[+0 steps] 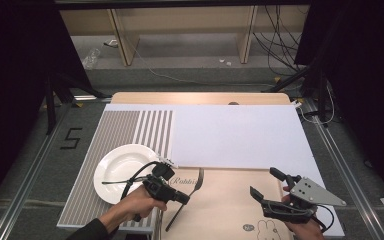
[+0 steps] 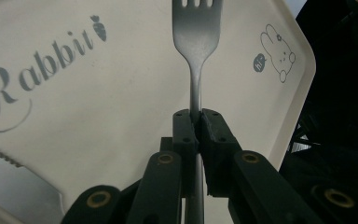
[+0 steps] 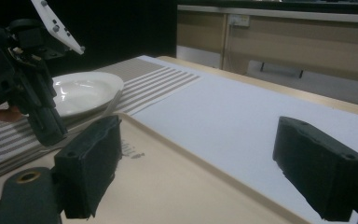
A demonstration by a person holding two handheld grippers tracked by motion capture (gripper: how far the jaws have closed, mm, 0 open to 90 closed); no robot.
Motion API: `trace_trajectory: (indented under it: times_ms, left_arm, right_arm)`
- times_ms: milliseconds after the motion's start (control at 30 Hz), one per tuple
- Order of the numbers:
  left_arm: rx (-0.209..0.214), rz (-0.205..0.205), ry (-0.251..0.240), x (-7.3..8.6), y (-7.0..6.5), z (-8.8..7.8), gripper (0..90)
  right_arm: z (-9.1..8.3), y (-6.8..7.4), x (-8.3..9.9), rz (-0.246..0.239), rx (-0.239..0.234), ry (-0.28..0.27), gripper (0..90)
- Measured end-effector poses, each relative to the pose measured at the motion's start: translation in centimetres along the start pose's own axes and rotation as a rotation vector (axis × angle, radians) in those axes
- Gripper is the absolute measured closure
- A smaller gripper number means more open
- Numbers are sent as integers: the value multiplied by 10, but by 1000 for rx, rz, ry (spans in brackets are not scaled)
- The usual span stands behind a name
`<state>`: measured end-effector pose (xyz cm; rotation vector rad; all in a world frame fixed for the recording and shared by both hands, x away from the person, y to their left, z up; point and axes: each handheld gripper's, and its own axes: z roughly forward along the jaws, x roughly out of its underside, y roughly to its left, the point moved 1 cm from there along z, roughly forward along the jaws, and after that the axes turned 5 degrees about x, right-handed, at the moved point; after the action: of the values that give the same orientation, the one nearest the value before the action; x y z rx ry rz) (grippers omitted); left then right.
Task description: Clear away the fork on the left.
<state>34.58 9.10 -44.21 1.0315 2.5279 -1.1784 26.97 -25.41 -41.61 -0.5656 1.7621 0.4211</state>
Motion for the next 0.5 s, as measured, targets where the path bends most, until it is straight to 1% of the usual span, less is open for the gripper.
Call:
trace_trajectory:
  times_ms: [33,133,200,267,300,367,400,500]
  left_arm:
    - [-1,-2,8,1,0,2,845]
    - [-22,-7,20,4,0,7,845]
    - [-35,-12,20,7,0,11,845]
    - [-29,-23,26,10,1,14,845]
    - [-30,-24,34,11,2,15,844]
    - [-33,-38,38,14,2,18,845]
    - [-39,-38,43,15,2,19,845]
    - [-32,-47,47,18,3,22,844]
  right_arm:
    - [0,0,0,0,-1,1,162]
    - [0,0,0,-2,-1,0,162]
    - [0,0,0,-1,0,0,162]
    - [0,0,0,-1,0,0,162]
    - [0,0,0,-1,-1,0,162]
    - [0,0,0,0,-2,1,162]
    - [0,0,0,-1,-2,0,162]
    - [0,0,0,-2,-1,0,162]
